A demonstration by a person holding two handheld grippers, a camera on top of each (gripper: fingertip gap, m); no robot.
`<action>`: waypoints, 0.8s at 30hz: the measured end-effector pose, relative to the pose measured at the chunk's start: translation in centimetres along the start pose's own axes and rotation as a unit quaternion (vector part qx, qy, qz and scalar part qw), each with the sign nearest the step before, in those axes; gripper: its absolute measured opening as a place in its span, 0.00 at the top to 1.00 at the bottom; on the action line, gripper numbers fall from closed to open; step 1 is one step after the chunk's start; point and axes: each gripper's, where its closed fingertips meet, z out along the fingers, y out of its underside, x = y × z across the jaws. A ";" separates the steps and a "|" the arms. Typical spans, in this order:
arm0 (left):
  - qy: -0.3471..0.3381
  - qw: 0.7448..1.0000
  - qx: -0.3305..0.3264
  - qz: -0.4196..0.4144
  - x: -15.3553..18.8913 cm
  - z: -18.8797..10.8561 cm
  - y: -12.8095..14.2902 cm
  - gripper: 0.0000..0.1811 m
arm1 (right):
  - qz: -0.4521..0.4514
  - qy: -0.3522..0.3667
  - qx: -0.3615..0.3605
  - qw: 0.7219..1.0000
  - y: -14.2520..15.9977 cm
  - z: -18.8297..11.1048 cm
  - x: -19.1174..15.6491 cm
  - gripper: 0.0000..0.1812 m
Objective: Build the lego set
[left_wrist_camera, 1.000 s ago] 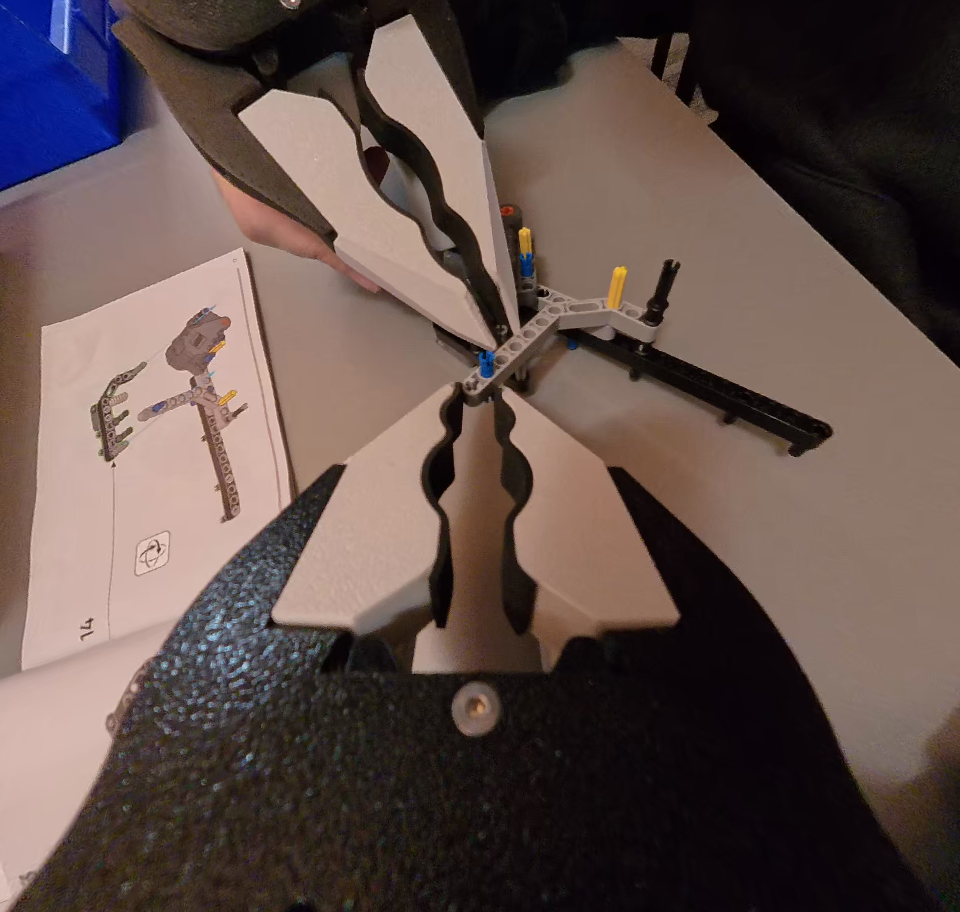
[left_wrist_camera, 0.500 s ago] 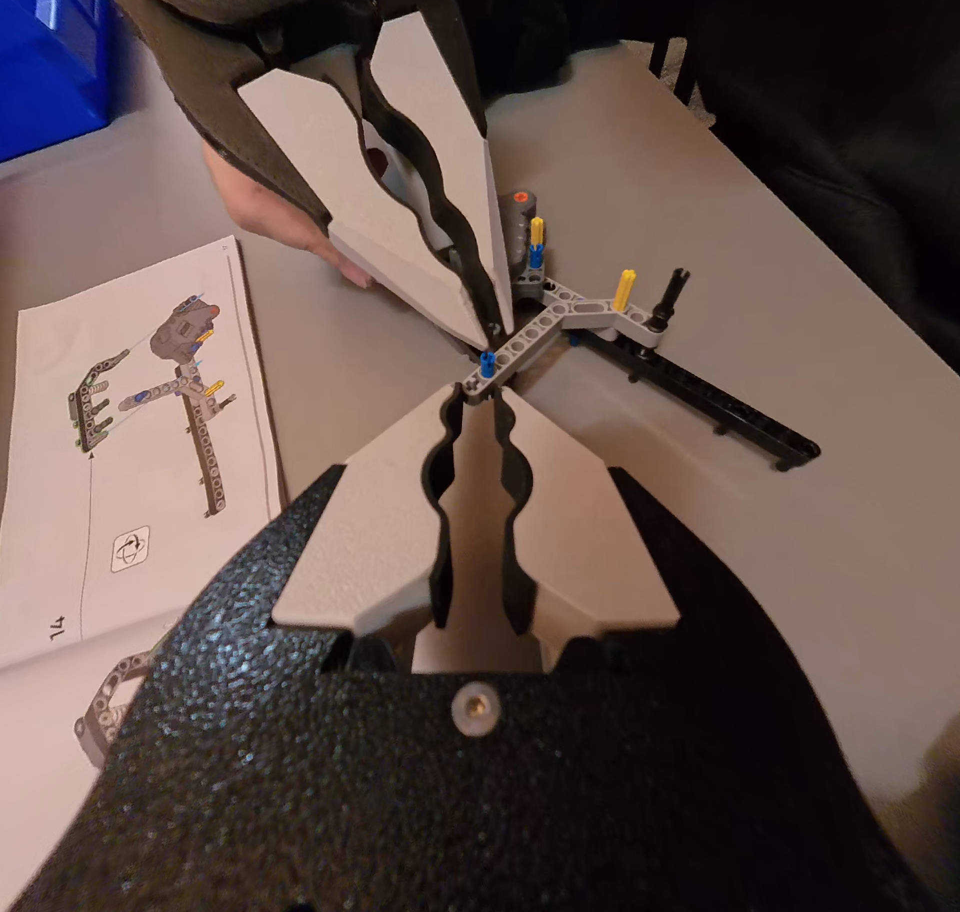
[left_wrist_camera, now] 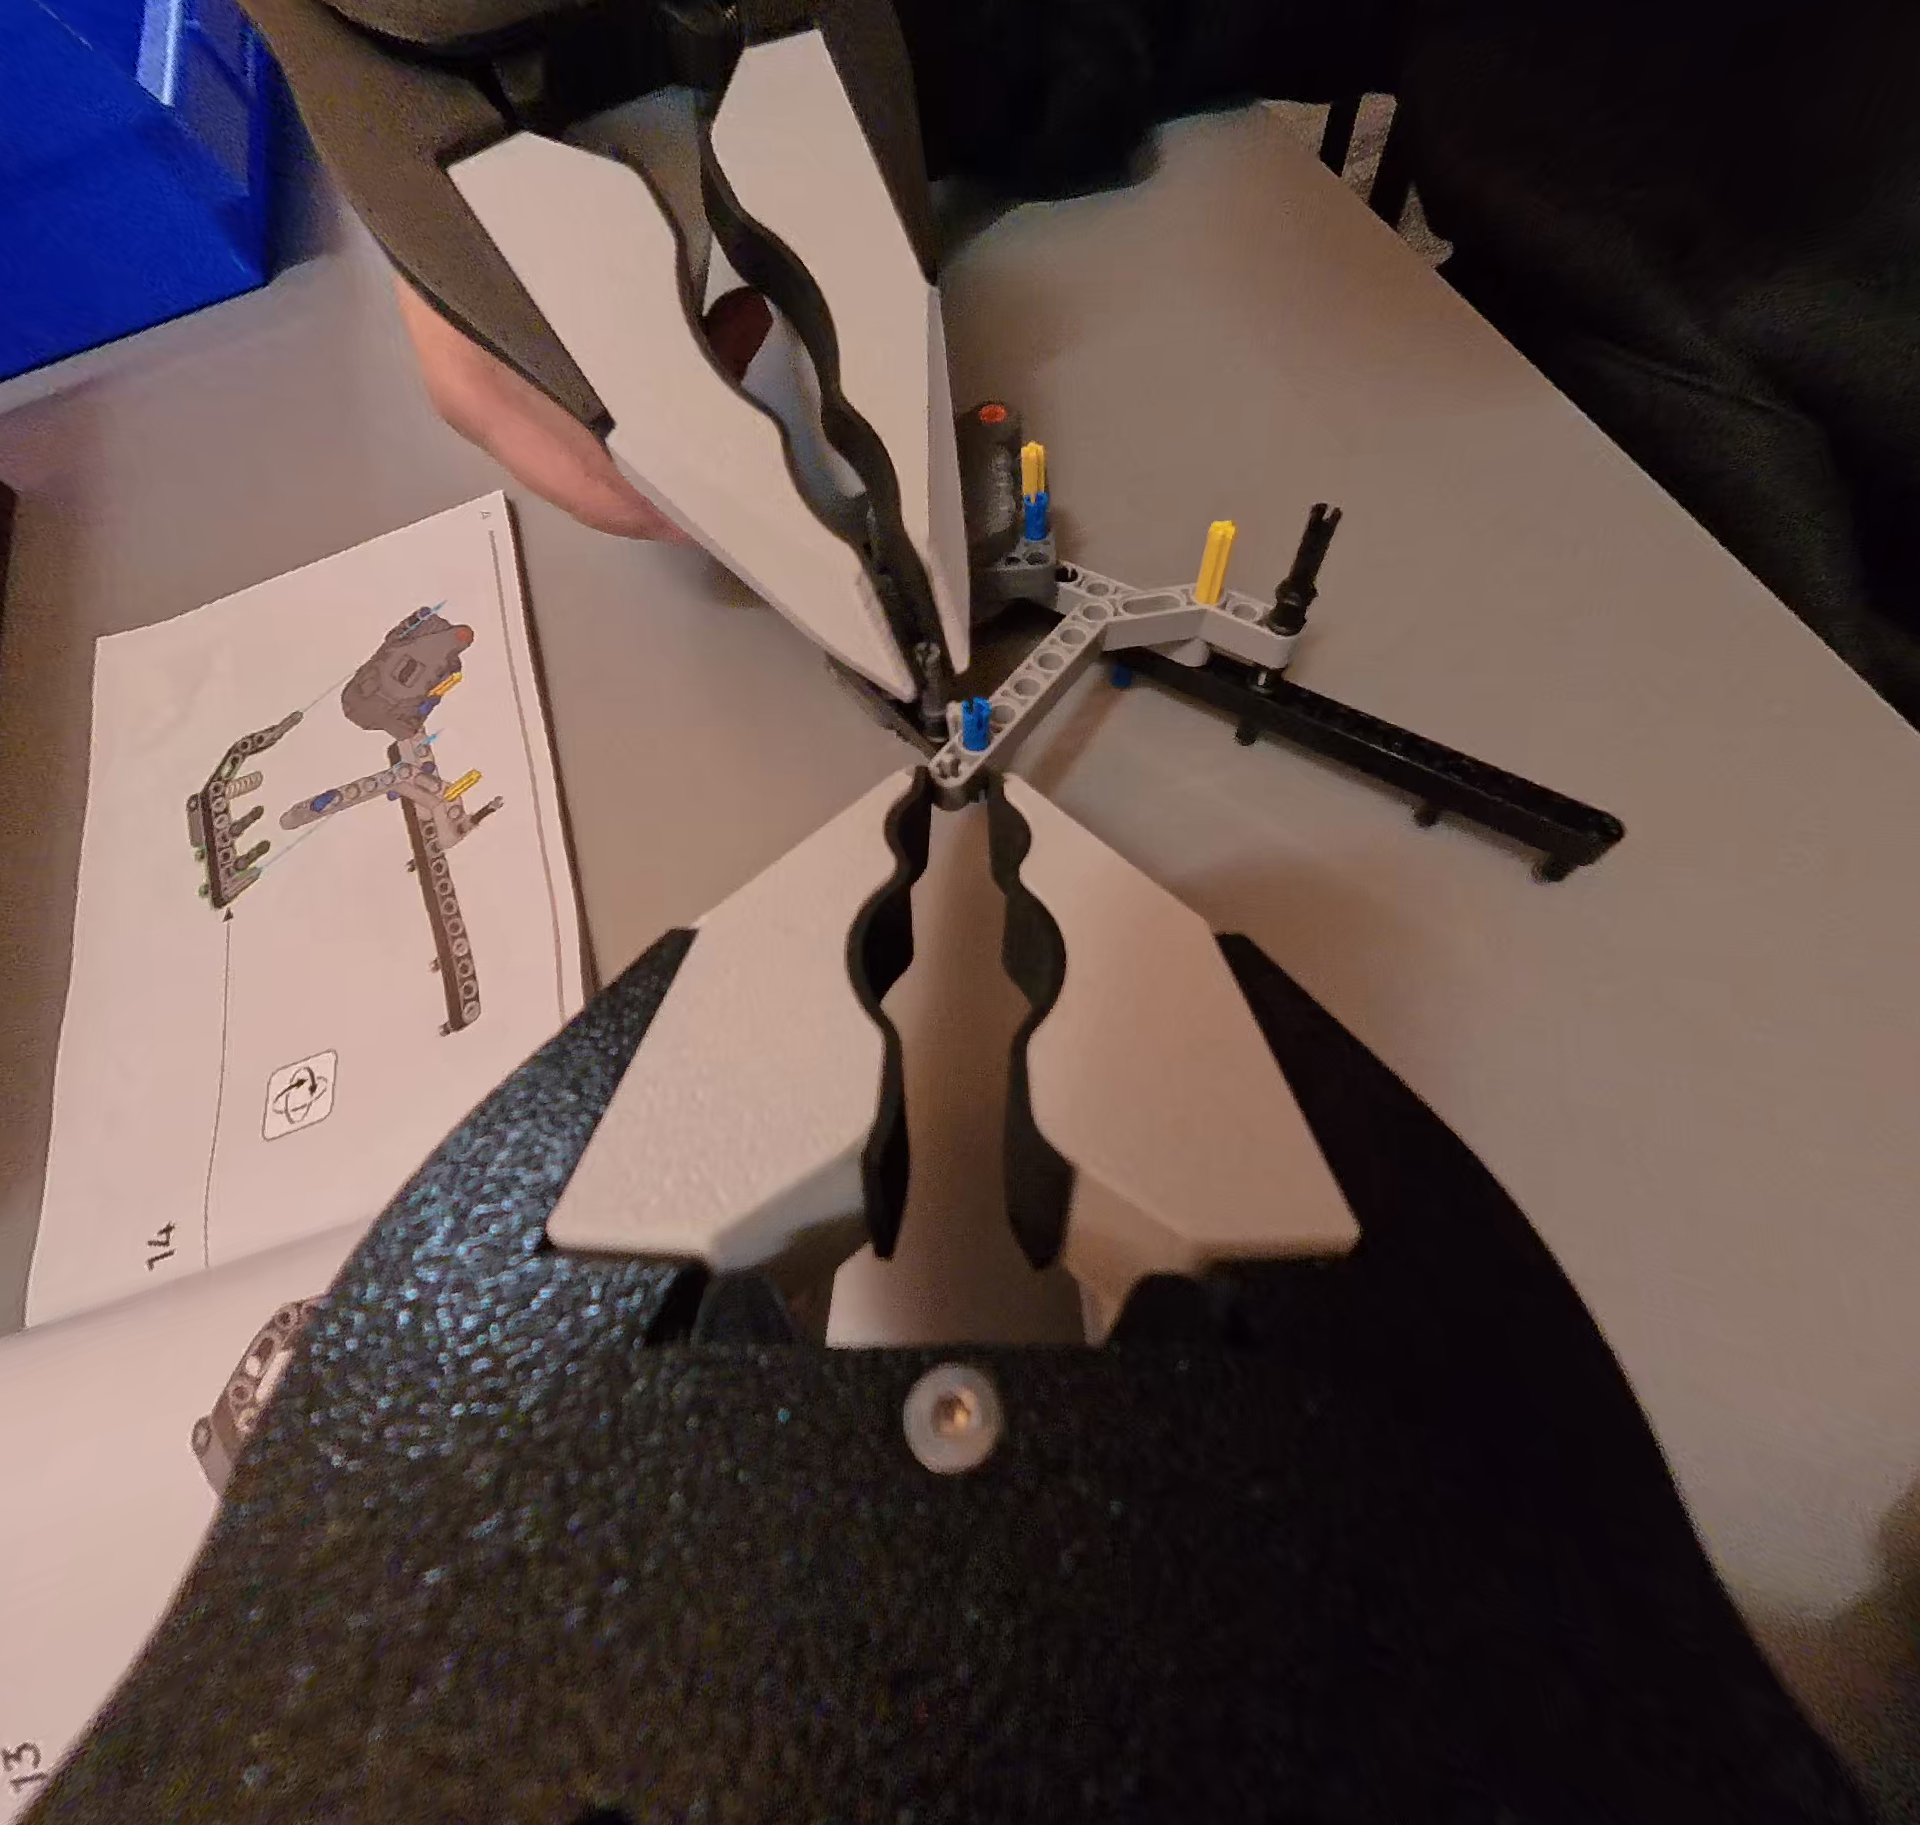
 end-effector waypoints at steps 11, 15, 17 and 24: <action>-0.008 1.000 -0.006 0.006 -0.3 -0.2 0.1 0.95 | -0.015 -0.024 0.008 1.000 -0.2 0.4 -0.6 0.99; -0.009 1.000 -0.006 0.006 -0.3 -0.2 0.1 0.95 | -0.014 -0.032 0.016 0.999 -0.2 0.4 -0.7 0.99; -0.011 1.000 -0.005 0.010 -0.3 -0.3 -0.1 0.95 | -0.020 -0.035 0.014 0.999 -0.2 0.5 -0.9 0.99; -0.023 1.000 -0.008 0.007 -0.8 -0.4 0.0 0.95 | -0.030 -0.045 0.022 0.998 -0.6 0.8 -1.4 0.99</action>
